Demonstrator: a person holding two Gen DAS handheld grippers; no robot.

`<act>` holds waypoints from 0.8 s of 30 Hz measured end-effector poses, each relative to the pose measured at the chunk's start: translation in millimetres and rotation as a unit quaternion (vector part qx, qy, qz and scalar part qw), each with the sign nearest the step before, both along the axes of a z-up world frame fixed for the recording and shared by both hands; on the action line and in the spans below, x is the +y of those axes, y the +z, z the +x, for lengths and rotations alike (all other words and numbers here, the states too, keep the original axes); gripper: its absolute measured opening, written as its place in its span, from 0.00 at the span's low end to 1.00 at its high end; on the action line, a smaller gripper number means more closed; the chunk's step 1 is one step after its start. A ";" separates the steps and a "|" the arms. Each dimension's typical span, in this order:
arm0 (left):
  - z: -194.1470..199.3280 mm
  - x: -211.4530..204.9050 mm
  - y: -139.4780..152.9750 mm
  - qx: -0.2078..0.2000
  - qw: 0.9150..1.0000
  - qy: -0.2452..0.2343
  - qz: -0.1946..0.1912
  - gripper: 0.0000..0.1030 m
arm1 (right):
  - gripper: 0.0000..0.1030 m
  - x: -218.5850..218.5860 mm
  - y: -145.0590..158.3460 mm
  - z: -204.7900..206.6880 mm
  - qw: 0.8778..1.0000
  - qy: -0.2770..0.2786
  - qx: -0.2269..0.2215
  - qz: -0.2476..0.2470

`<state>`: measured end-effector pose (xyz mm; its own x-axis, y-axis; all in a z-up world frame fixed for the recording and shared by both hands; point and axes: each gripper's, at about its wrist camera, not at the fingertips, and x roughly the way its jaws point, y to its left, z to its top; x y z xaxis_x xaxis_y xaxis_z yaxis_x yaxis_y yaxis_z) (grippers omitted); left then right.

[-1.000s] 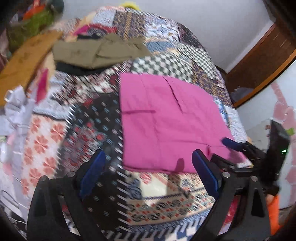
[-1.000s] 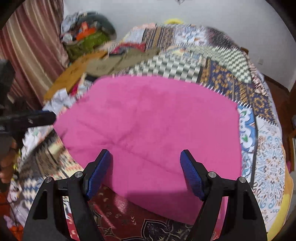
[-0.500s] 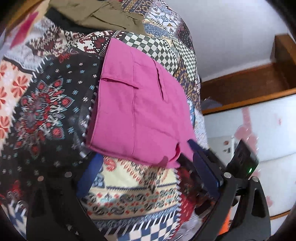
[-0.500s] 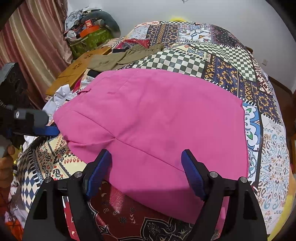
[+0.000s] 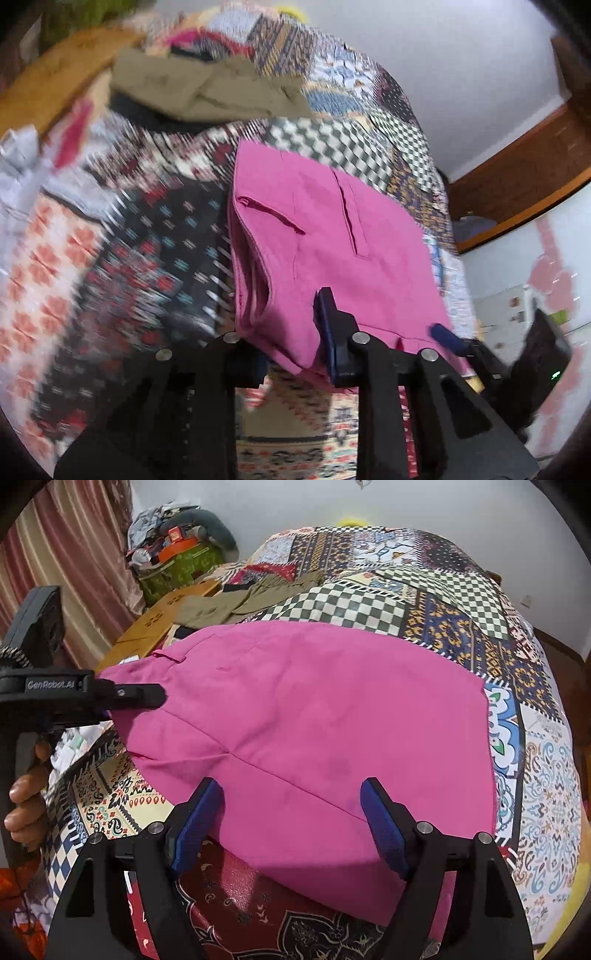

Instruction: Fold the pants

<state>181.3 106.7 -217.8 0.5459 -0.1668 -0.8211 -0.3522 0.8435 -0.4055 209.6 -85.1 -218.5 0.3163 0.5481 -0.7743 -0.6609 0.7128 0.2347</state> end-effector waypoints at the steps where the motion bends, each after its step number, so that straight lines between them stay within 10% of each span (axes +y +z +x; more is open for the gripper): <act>1: -2.8 0.6 4.7 -0.003 1.000 0.002 0.027 0.22 | 0.73 -3.8 0.1 0.2 1.000 -0.005 0.004 0.004; 5: -17.1 9.4 20.8 -0.012 0.992 0.014 0.127 0.22 | 0.72 -18.3 0.5 -0.3 1.000 -0.023 0.009 0.011; 12: -30.2 4.8 50.4 -0.044 0.953 0.036 0.296 0.21 | 0.72 -38.3 -2.2 -7.7 0.999 -0.040 0.007 0.008; 18: -20.2 -24.2 76.8 -0.092 0.946 0.003 0.312 0.20 | 0.74 -37.2 -2.2 -8.3 0.999 -0.043 0.007 0.010; 24: 0.5 -50.5 103.6 -0.130 0.958 -0.036 0.254 0.19 | 0.75 -39.0 -3.9 -7.2 0.999 -0.043 0.009 0.015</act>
